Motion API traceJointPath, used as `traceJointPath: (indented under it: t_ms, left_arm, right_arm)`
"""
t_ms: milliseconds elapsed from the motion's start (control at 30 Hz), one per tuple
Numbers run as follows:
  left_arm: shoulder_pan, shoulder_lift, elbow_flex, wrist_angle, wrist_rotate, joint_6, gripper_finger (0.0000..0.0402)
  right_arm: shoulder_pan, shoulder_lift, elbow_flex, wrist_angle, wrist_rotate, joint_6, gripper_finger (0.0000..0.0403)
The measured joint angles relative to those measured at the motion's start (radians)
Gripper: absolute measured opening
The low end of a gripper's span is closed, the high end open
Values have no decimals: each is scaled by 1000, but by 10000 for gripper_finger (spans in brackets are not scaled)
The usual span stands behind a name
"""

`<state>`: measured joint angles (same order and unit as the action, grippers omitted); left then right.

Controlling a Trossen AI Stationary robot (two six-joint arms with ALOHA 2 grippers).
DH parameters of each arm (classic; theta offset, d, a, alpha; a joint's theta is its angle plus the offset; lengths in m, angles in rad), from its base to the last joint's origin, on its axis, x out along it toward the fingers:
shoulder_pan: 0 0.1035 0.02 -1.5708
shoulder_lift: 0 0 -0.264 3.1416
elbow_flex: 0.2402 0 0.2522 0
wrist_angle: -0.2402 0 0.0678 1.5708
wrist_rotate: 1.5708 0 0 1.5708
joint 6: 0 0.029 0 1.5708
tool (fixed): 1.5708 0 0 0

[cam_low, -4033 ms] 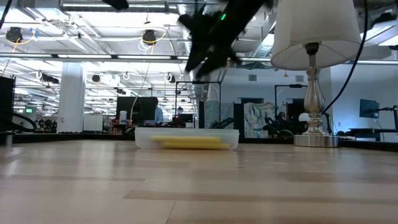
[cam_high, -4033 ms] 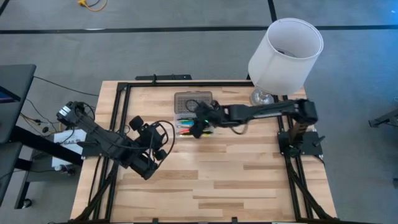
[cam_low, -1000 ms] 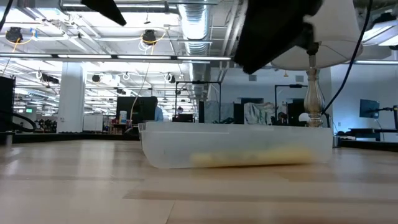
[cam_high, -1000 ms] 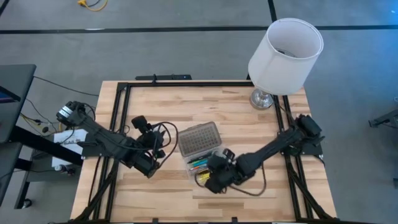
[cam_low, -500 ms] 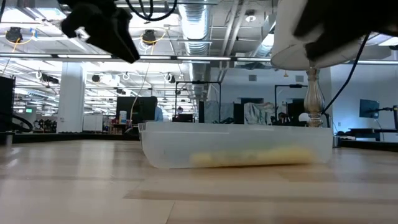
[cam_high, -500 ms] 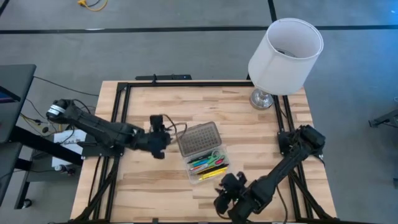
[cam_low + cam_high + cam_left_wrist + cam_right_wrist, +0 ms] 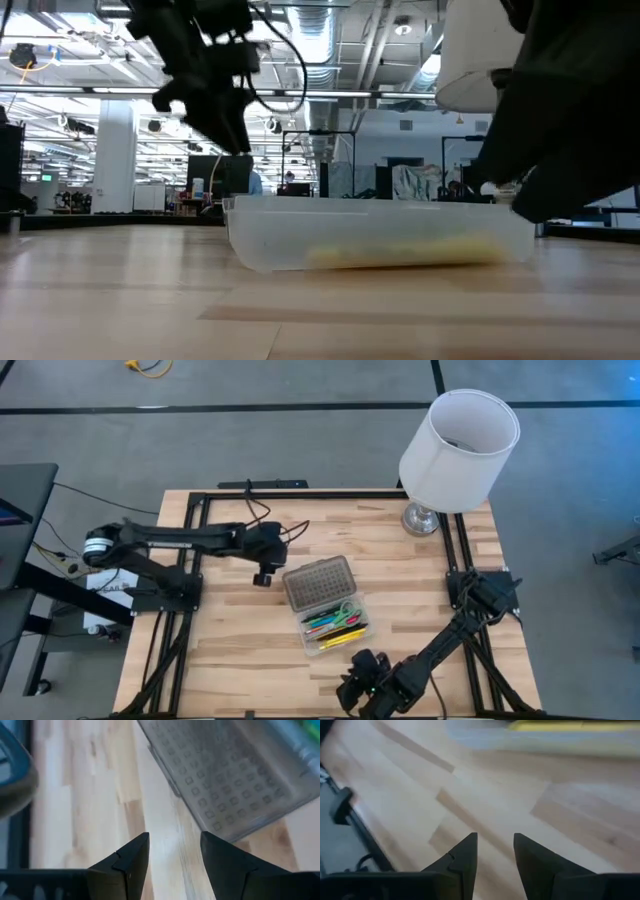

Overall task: Pick & place school supplies into a supply box
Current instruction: Close the supply box

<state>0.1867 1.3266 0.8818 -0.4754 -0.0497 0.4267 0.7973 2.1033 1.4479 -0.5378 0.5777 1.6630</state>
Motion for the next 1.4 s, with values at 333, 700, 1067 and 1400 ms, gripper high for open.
traceJointPath:
  t_ms: [333, 700, 1067, 1400]
  left_arm:
    - [65, 235, 0, 70, 118, 66, 174]
    - [66, 288, 3, 97, 156, 84, 174]
    - [67, 288, 0, -39, 203, 142, 174]
    - [75, 288, 0, -20, 222, 157, 174]
  right_arm:
    - [0, 14, 2, -101, -44, 92, 120]
    - [-64, 14, 2, -226, -84, 29, 120]
    - [-91, 14, 2, -421, -109, 1, 120]
    - [-85, 14, 2, -427, -178, -92, 120]
